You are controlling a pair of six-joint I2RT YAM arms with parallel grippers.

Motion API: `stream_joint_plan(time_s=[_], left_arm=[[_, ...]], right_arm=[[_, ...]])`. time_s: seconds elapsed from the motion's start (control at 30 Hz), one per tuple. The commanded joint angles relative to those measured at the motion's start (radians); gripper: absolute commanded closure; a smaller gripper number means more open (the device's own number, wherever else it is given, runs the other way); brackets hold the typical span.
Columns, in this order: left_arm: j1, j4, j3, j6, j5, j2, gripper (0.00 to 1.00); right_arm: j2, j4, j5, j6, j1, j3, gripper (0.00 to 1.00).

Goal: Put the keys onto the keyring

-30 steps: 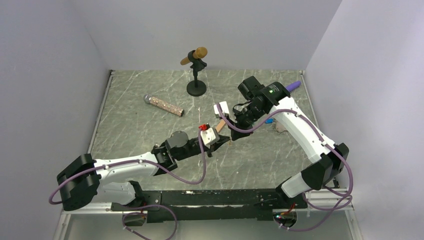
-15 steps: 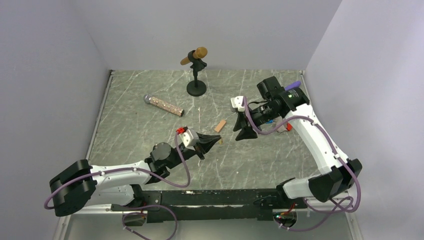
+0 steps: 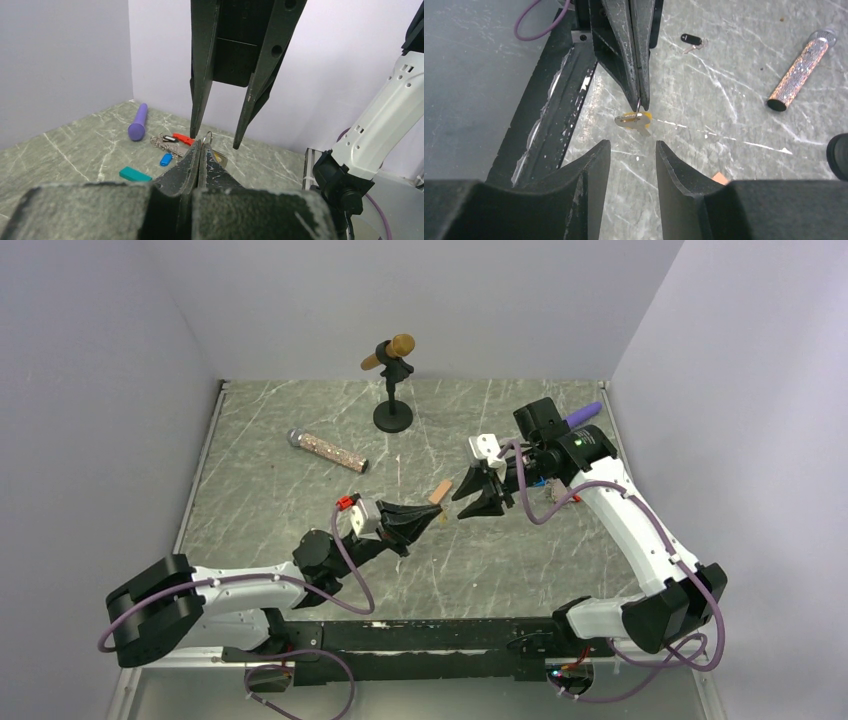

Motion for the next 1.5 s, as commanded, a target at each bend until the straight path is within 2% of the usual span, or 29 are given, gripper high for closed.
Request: stream_joint_plan(time_s=[0.0, 0.3, 0.67, 0.9, 0.97, 1.07, 1.1, 1.13, 1.2, 1.27, 1.33, 1.47], left_arm=[[-0.003, 0.13, -0.009, -0.036, 0.02, 0.021, 1.0], [-0.003, 0.191, 0.003, -0.076, 0.021, 0.065, 1.0], [-0.003, 0.182, 0.017, -0.075, 0.031, 0.072, 1.0], [-0.003, 0.16, 0.028, -0.071, 0.045, 0.074, 1.0], [-0.003, 0.145, 0.03, -0.071, 0.049, 0.073, 1.0], [-0.003, 0.117, 0.032, -0.065, 0.053, 0.066, 1.0], [-0.002, 0.103, 0.03, -0.059, 0.052, 0.058, 0.98], [0.0, 0.08, 0.03, -0.053, 0.051, 0.046, 0.9], [0.005, 0.014, 0.021, -0.034, 0.049, 0.001, 0.58], [0.008, -0.093, 0.015, 0.012, 0.04, -0.063, 0.37], [0.01, -0.259, 0.019, 0.067, 0.017, -0.133, 0.3], [0.011, -0.513, 0.047, 0.201, -0.01, -0.248, 0.28]], right_arm=[[-0.023, 0.044, -0.118, -0.06, 0.003, -0.009, 0.59], [0.0, 0.05, -0.154, -0.052, 0.015, 0.009, 0.74], [0.003, 0.088, -0.138, -0.014, 0.021, 0.0, 0.84], [0.014, 0.103, -0.128, 0.022, 0.025, 0.004, 0.96], [0.024, 0.089, -0.119, 0.035, 0.026, 0.019, 1.0], [0.064, 0.011, -0.083, 0.012, 0.026, 0.079, 1.0], [0.076, -0.018, -0.065, 0.005, 0.026, 0.098, 1.0], [0.089, -0.048, -0.048, 0.003, 0.026, 0.118, 1.0], [0.109, -0.097, -0.001, 0.007, 0.027, 0.151, 1.0], [0.125, -0.133, 0.051, 0.014, 0.027, 0.173, 1.0], [0.126, -0.146, 0.104, 0.028, 0.03, 0.182, 1.0], [0.126, -0.163, 0.209, 0.044, 0.048, 0.193, 1.0]])
